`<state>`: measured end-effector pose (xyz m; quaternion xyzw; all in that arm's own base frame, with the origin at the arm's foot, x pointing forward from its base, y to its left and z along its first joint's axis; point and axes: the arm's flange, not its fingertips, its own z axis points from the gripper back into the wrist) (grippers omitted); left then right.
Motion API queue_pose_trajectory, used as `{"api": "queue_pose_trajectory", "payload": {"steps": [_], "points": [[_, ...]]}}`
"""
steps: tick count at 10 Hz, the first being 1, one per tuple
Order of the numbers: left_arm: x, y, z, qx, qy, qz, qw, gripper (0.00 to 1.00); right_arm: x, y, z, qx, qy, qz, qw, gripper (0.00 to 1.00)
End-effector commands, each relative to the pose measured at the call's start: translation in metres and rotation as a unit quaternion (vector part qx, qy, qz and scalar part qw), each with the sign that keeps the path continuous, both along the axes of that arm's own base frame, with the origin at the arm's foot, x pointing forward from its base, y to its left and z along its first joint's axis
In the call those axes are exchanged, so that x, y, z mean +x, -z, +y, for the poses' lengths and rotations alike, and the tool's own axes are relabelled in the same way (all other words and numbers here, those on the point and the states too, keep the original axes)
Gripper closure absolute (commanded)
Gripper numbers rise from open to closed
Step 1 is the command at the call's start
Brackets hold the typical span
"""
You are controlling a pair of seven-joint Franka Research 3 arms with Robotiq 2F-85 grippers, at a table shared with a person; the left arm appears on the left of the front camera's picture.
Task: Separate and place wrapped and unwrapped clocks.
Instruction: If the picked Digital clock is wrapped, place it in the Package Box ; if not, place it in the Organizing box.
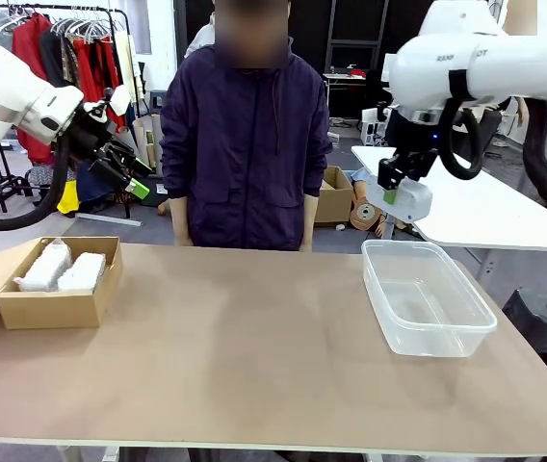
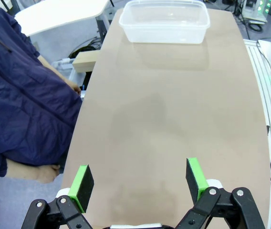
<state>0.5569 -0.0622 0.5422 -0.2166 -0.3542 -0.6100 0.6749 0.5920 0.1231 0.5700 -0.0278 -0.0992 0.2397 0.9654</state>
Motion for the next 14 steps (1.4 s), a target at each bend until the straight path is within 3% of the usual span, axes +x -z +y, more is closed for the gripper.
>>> {"api": "queue_pose_trajectory", "payload": {"steps": [1,5,7,8,14], "points": [[-0.001,0.0,0.001,0.002,0.005,-0.006,1.0,0.0,-0.006,0.014,-0.021,-0.018,-0.016,-0.026,0.999,1.0],[-0.001,0.0,0.001,0.002,0.005,-0.006,1.0,0.0,-0.006,0.035,-0.068,-0.035,0.019,-0.002,0.999,1.0],[-0.001,0.0,0.001,0.002,0.005,-0.006,1.0,0.0,-0.008,0.044,-0.081,0.002,0.053,-0.001,0.999,1.0],[-0.001,0.0,0.001,0.002,0.005,-0.006,1.0,0.0,0.002,0.041,-0.072,-0.027,0.032,0.016,0.999,1.0],[-0.001,0.0,0.001,0.002,0.005,-0.006,1.0,0.0,0.002,0.041,-0.072,-0.027,0.032,0.016,0.999,1.0]]}}
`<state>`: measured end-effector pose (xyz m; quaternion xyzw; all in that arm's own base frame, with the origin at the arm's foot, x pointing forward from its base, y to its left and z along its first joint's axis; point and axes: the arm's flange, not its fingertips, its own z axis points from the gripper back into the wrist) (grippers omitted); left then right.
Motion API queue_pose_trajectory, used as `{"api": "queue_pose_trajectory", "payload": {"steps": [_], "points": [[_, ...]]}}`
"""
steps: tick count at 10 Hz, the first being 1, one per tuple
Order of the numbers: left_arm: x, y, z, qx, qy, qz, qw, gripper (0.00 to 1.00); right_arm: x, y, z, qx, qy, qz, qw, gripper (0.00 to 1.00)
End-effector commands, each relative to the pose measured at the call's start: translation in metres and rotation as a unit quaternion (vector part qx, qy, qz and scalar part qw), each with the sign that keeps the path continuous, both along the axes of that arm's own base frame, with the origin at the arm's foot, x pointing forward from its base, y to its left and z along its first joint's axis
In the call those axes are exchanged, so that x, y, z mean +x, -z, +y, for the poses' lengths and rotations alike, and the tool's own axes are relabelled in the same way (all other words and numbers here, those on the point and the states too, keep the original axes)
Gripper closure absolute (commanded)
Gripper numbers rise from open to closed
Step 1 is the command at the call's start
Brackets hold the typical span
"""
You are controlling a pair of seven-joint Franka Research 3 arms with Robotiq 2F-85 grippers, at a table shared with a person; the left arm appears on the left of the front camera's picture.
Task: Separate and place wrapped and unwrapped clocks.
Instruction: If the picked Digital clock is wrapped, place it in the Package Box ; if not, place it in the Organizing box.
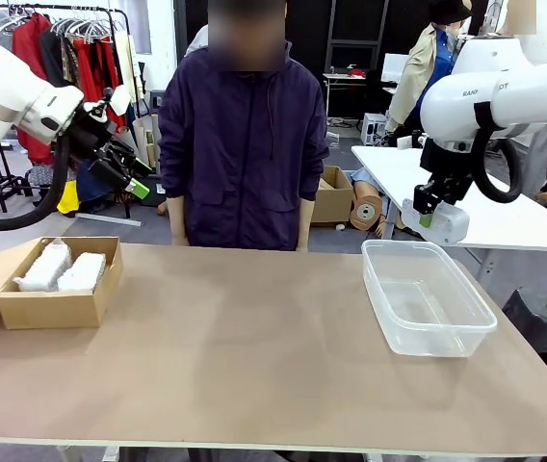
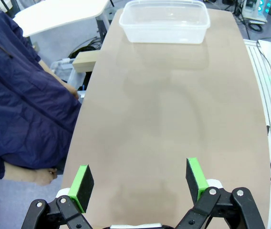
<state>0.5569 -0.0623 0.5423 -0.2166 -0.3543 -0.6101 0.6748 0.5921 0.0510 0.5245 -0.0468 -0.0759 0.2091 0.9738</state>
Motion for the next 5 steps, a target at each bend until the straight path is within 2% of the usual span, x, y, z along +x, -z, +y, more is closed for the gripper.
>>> {"api": "queue_pose_trajectory", "payload": {"steps": [1,2,3,5], "points": [[-0.001,0.0,0.001,0.002,0.005,-0.006,1.0,0.0,0.002,-0.005,0.0,-0.006,-0.003,-0.002,1.0,1.0],[-0.001,0.0,0.001,0.002,0.005,-0.006,1.0,0.0,0.0,0.0,0.0,0.0,0.0,0.0,1.0,1.0],[-0.001,0.0,0.001,0.002,0.005,-0.006,1.0,0.0,-0.006,0.018,-0.008,-0.005,0.008,-0.007,1.0,1.0],[-0.001,0.0,0.001,0.002,0.005,-0.006,1.0,0.0,-0.013,0.048,-0.021,0.003,0.012,0.006,1.0,1.0]]}}
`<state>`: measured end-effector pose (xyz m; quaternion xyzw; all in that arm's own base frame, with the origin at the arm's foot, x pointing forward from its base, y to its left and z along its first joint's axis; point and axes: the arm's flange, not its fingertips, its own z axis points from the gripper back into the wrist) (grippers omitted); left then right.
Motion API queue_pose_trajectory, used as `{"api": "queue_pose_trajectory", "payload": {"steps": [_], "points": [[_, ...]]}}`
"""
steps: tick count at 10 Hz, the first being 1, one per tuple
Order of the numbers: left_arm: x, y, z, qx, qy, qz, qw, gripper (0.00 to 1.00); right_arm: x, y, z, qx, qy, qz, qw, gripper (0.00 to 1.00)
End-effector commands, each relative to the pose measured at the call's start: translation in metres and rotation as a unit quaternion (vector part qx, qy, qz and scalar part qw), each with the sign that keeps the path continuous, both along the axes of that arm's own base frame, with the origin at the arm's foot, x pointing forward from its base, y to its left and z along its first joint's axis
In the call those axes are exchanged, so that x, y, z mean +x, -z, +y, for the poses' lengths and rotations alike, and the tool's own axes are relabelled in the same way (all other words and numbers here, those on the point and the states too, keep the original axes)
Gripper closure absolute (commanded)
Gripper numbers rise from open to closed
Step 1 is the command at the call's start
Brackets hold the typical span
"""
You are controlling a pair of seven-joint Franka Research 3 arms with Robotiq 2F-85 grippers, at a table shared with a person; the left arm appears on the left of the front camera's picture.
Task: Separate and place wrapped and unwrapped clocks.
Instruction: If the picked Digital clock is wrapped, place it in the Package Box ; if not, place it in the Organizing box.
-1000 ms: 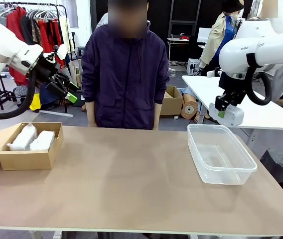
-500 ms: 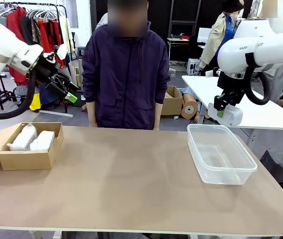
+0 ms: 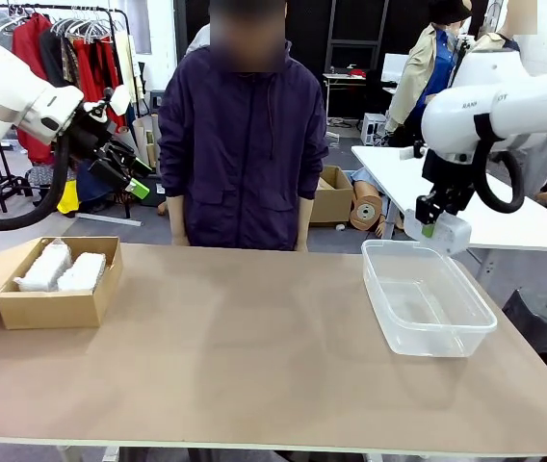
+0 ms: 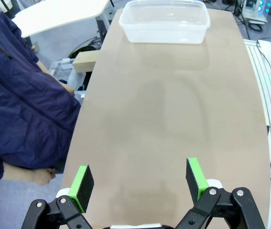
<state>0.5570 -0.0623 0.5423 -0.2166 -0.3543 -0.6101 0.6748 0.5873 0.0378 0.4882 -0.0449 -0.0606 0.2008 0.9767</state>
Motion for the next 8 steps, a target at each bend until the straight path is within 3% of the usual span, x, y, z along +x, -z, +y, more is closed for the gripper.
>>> {"api": "queue_pose_trajectory", "payload": {"steps": [1,3,6,8], "points": [[-0.001,0.0,0.001,0.002,0.005,-0.005,1.0,0.0,-0.013,0.032,-0.006,0.013,0.008,0.01,1.0,1.0],[-0.001,0.0,0.001,0.002,0.005,-0.005,1.0,0.0,-0.021,0.058,0.001,0.031,0.012,0.013,0.999,1.0],[-0.001,0.0,0.001,0.002,0.005,-0.005,1.0,0.0,-0.026,0.083,0.01,0.055,0.068,-0.007,0.996,1.0],[-0.001,0.0,0.001,0.002,0.005,-0.005,1.0,0.0,-0.025,0.1,0.013,0.052,0.061,-0.013,0.997,1.0]]}}
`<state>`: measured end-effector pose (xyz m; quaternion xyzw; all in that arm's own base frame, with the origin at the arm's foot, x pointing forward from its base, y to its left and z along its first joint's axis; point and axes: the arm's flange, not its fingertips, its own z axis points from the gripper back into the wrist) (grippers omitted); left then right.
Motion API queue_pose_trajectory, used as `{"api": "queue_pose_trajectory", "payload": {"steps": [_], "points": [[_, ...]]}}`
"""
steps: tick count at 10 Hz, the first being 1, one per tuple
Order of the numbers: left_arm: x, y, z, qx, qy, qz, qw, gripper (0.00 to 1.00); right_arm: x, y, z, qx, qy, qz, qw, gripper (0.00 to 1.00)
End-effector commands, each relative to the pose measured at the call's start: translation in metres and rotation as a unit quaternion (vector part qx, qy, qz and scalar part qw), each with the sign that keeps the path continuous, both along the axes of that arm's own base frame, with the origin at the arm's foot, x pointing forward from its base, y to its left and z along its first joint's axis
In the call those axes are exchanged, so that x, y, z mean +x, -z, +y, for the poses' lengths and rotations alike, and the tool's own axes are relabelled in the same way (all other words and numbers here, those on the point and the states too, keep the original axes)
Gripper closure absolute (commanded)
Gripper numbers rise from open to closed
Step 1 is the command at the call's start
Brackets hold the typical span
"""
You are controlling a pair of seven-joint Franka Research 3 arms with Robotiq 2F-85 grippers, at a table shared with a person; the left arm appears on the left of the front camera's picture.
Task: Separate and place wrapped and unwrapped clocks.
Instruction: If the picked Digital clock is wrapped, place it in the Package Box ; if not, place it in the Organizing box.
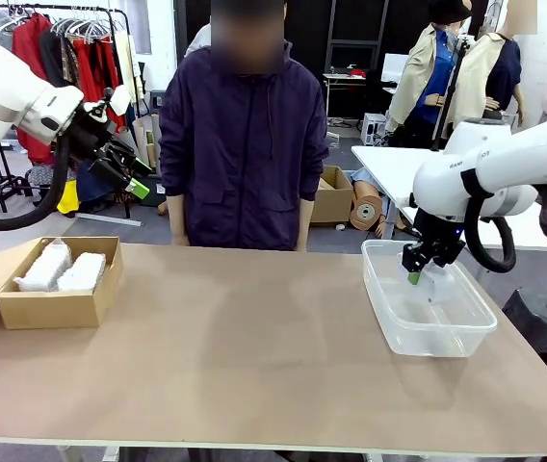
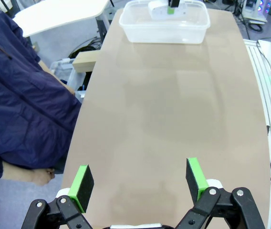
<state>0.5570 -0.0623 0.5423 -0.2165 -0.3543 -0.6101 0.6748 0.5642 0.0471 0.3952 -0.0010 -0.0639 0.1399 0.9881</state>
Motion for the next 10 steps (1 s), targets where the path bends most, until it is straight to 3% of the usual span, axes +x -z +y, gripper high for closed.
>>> {"api": "queue_pose_trajectory", "payload": {"steps": [1,6,10], "points": [[-0.001,0.0,0.001,0.002,0.005,-0.005,1.0,0.0,0.001,0.015,0.006,-0.003,-0.009,-0.027,1.0,1.0],[-0.001,0.0,0.001,0.002,0.005,-0.005,1.0,0.0,0.02,0.051,0.006,-0.036,-0.005,-0.033,0.999,1.0],[-0.001,0.0,0.001,0.002,0.005,-0.005,1.0,0.0,0.035,0.062,-0.006,-0.054,0.008,-0.047,0.997,1.0]]}}
